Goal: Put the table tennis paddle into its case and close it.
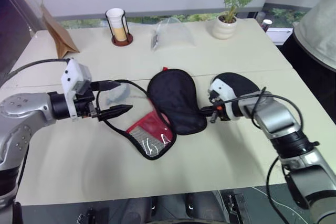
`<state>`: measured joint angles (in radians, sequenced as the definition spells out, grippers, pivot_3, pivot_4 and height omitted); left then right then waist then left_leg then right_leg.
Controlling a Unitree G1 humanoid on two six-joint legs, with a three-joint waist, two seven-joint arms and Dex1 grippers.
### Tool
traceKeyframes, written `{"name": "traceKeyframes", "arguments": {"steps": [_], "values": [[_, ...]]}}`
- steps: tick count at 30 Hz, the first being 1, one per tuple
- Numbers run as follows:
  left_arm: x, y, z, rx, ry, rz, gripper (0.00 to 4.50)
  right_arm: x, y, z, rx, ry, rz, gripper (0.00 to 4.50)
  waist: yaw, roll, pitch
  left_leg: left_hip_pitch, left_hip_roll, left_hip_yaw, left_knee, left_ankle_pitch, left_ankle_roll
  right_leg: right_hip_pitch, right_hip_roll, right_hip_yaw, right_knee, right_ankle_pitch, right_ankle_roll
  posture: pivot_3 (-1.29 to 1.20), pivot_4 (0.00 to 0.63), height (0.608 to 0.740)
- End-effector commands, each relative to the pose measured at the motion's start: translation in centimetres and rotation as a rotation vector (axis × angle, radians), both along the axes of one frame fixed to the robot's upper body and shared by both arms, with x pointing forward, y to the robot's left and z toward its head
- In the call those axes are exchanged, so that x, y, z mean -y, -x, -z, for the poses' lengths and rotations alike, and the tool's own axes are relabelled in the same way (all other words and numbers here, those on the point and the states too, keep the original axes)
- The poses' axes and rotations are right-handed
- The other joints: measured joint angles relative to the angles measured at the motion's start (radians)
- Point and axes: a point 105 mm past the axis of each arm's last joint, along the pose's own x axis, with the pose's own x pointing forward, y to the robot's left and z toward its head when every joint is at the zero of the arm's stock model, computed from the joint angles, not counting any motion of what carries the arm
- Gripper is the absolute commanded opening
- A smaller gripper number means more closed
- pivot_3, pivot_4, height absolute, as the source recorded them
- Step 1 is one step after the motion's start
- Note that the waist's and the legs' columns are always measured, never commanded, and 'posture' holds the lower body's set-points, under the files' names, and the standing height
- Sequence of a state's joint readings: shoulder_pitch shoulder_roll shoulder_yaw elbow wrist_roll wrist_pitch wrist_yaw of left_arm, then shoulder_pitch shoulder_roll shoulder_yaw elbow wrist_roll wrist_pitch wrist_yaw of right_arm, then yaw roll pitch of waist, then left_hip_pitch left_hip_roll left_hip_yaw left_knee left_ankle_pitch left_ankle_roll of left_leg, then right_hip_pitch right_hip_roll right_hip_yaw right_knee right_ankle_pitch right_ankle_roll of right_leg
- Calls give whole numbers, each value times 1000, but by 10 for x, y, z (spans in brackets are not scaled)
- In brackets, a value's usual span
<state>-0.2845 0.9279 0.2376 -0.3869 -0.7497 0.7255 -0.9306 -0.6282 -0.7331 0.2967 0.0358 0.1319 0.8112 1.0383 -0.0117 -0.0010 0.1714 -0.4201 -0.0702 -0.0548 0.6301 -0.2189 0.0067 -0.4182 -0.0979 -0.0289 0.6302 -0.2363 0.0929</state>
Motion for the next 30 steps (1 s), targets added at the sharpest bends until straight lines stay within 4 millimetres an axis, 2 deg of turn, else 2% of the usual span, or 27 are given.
{"name": "traceKeyframes", "arguments": {"steps": [1, 10, 12, 14, 19, 20, 25, 27, 30], "values": [[4, 0, -6, 43, -3, 22, 4500, 7, -5, -8, 32, -5, 3, 103, 0, -2, 1, 0, 0, 0, 0, 0, 0, 0, 0, 0, 0, 0, 0, 0, 150, 734], [8, -1, -5, 42, -2, 36, 4500, 15, -14, -13, 66, -10, 46, 103, 2, -3, 2, -1, 0, 0, 1, 0, 0, 0, -1, 1, 0, 0, 0, 0, 150, 734], [10, -1, -5, 42, 0, 41, 4500, 16, -15, -16, 79, -17, 63, 641, 2, -3, 2, -1, 0, 0, 1, 0, 0, 0, -1, 1, 0, 0, 0, 0, 150, 734], [11, -2, -4, 41, 2, 49, 4500, 18, -14, -21, 89, -17, 68, 1372, 4, -3, 2, -1, 0, 0, 1, 0, 0, 0, -1, 1, 0, 0, 0, 0, 150, 734], [17, -3, -2, 36, 7, 77, 4500, 36, -10, -42, 134, -29, 129, 3964, 3, -3, 2, -3, 0, 0, 1, 0, 0, -2, 0, 0, 0, 0, 0, 0, 150, 734], [18, -3, -1, 35, 7, 83, 4500, 41, -9, -48, 150, -27, 146, 4370, 3, -3, 3, -4, 0, 0, 1, 0, 0, -3, 0, 1, 0, 1, 1, 0, 150, 734], [23, -2, 7, 17, -11, 129, 4500, 86, -1, -77, 225, 18, 277, 4370, 9, -3, 3, -6, 0, 0, 1, 0, 0, -4, -1, 0, 0, 1, 1, 0, 150, 734], [26, -2, 9, 13, -19, 149, 4500, 105, 4, -81, 232, 55, 323, 4370, 15, -3, 3, -6, 0, 0, 1, 0, 0, -4, -1, 0, -1, 0, 0, 0, 150, 734], [31, -3, 11, 11, -23, 184, 4500, 135, 12, -76, 218, 130, 387, 4370, 21, -4, 3, -6, 0, 0, 1, 0, 0, -4, -1, 0, -1, 0, -1, 0, 150, 734]]}}
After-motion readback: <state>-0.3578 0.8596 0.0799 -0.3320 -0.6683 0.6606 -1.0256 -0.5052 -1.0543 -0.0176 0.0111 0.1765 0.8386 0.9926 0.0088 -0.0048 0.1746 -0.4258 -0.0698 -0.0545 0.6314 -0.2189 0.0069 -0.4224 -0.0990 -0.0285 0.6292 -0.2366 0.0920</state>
